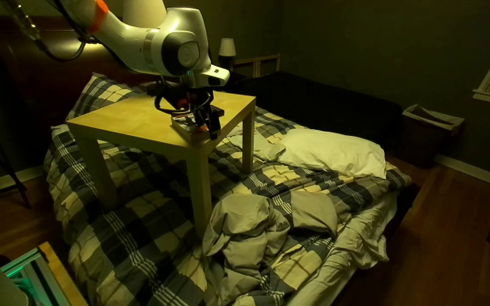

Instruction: Take the book off of the table

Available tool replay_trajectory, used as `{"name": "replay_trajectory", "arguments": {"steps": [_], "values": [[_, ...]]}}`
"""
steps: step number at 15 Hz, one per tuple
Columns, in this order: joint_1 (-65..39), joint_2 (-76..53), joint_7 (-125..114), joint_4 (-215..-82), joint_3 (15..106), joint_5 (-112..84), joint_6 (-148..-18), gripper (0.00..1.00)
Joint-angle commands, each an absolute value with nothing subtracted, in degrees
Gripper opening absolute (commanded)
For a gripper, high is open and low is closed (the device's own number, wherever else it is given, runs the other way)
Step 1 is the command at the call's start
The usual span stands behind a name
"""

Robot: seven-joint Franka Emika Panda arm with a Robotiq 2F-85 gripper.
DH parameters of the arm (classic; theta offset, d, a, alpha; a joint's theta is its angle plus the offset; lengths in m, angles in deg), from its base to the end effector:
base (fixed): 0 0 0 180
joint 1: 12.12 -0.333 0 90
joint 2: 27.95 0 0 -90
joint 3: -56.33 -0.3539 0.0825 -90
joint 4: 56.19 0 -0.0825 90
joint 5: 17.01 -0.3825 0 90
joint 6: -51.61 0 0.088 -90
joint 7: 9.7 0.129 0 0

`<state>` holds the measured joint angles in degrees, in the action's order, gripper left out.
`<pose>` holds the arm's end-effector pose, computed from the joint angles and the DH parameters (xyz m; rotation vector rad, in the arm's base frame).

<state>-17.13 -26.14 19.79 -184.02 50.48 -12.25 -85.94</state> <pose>0.5364 0.1008 0.3881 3.0990 -0.4178 0.2340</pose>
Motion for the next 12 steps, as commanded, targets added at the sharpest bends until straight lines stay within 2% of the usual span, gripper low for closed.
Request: {"name": "replay_trajectory", "arguments": {"steps": [1, 12], "values": [[-16.9, -25.8, 16.4, -186.0, 51.3, -15.3, -88.6, 1.0], [-15.2, -24.7, -10.3, -189.6, 51.5, -47.3, -97.4, 1.0]]}}
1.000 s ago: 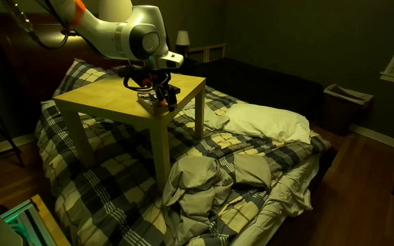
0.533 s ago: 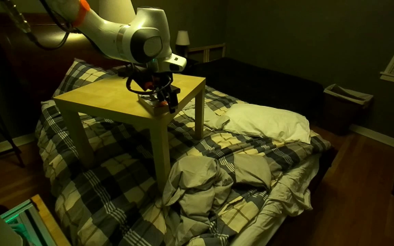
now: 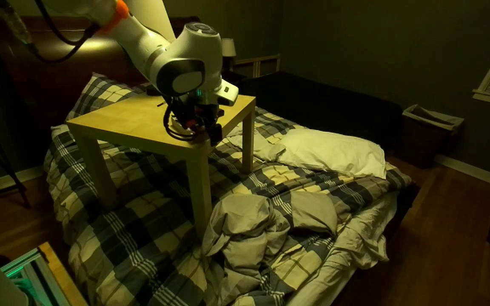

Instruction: Take the book off of the table

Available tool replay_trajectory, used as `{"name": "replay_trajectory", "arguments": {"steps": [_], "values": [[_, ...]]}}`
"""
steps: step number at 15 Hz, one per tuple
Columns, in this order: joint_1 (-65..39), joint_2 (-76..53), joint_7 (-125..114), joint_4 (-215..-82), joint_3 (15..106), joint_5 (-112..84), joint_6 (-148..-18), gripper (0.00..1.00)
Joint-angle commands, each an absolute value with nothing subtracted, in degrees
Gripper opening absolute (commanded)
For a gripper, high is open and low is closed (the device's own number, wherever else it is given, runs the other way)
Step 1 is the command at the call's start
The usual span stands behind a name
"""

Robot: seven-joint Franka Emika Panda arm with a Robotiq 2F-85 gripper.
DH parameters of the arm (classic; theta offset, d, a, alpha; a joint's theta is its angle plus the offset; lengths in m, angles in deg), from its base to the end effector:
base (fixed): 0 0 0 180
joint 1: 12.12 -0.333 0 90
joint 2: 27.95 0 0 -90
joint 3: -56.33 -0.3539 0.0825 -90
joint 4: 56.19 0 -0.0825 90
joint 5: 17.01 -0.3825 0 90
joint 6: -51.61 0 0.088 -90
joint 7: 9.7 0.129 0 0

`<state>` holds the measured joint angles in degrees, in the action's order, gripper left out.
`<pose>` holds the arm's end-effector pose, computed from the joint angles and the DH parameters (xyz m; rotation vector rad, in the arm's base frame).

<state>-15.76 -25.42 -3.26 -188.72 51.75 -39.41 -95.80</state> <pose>0.5347 0.0753 0.3631 -2.8302 0.3953 -0.2570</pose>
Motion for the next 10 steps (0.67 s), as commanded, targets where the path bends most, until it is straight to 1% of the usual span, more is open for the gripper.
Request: {"name": "replay_trajectory", "arguments": {"steps": [1, 5, 10], "values": [[-15.0, -24.7, -13.1, -189.6, 51.4, -50.5, -97.1, 1.0], [-14.2, -25.1, -22.8, -189.4, 51.7, -62.0, -96.5, 1.0], [-13.4, -25.4, -30.5, -190.1, 52.6, -69.8, -96.0, 1.0]]}}
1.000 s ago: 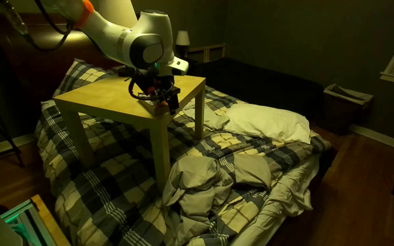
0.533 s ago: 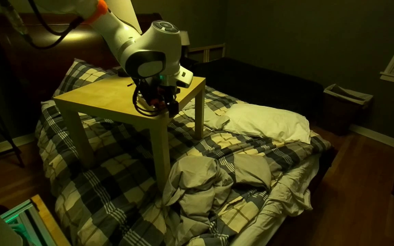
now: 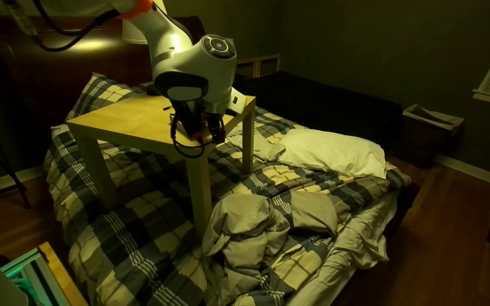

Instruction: Take the book off of the table

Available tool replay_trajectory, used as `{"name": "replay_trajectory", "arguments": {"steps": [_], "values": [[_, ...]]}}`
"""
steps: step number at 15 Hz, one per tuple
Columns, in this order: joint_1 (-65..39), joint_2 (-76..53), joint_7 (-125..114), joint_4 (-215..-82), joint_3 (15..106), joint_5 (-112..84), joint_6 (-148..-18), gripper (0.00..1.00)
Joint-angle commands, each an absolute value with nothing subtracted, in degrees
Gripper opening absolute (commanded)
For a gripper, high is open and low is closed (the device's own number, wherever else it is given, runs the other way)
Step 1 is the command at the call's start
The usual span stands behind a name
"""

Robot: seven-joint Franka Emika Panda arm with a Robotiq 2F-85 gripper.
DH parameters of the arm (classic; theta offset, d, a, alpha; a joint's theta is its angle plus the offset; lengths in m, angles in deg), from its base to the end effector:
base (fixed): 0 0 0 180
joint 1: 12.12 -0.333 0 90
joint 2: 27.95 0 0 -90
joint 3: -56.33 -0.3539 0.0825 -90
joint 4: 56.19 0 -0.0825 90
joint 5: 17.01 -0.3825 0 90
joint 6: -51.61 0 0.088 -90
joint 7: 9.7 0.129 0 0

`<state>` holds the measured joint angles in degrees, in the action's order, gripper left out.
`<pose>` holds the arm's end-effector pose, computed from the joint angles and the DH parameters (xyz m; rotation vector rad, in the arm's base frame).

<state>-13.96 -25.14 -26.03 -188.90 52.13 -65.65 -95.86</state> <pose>0.5357 0.0529 0.3583 -2.5917 0.3832 -0.3191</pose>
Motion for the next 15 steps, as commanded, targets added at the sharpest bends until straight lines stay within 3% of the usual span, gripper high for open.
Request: {"name": "replay_trajectory", "arguments": {"steps": [1, 15], "values": [[-13.2, -25.4, -31.1, -190.4, 52.9, -70.4, -96.0, 1.0], [-11.7, -26.8, -29.4, -193.4, 55.8, -65.0, -96.8, 1.0]]}}
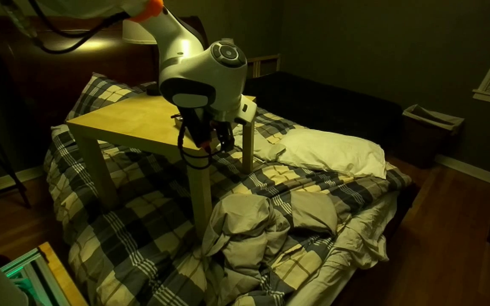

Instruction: Take the book off of the table

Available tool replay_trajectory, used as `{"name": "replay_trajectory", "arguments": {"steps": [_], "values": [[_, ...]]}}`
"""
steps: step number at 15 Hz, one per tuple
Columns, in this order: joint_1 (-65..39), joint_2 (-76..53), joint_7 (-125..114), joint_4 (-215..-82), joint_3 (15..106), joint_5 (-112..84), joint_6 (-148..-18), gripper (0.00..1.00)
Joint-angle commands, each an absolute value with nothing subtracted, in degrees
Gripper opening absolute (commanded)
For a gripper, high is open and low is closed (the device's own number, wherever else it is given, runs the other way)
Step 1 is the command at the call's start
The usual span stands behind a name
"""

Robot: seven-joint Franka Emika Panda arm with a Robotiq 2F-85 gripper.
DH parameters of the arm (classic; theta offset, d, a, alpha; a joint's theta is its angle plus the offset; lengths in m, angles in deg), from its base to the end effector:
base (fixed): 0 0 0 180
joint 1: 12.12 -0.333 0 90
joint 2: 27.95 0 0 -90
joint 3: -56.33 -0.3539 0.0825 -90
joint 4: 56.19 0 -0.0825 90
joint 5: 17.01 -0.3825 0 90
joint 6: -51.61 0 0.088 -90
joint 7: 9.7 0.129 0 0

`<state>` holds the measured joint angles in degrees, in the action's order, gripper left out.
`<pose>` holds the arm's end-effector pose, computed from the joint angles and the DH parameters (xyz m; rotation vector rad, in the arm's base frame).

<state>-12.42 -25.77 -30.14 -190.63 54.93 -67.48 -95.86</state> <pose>0.5279 0.0119 0.3508 -2.5880 0.4287 -0.3466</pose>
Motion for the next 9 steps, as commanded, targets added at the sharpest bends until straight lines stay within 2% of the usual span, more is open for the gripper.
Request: {"name": "replay_trajectory", "arguments": {"steps": [1, 2, 3, 4, 5, 6, 7, 8, 9], "values": [[-11.6, -27.0, -30.3, -193.6, 56.0, -65.6, -96.6, 1.0], [-11.5, -27.4, -32.0, -193.5, 56.1, -67.9, -96.0, 1.0], [-11.5, -27.6, -33.2, -193.5, 56.1, -69.5, -95.5, 0.83], [-11.6, -27.4, -33.4, -193.5, 56.1, -69.8, -95.6, 0.74], [-11.8, -27.3, -33.4, -193.5, 56.1, -69.8, -95.7, 0.88], [-11.9, -27.2, -33.5, -193.4, 56.0, -70.2, -95.6, 0.76], [-12.0, -27.1, -33.7, -193.3, 55.9, -70.6, -95.6, 0.71], [-12.1, -27.1, -33.6, -193.2, 55.8, -70.8, -95.6, 0.58], [-12.2, -27.2, -33.6, -193.1, 55.8, -71.1, -95.4, 0.62]]}}
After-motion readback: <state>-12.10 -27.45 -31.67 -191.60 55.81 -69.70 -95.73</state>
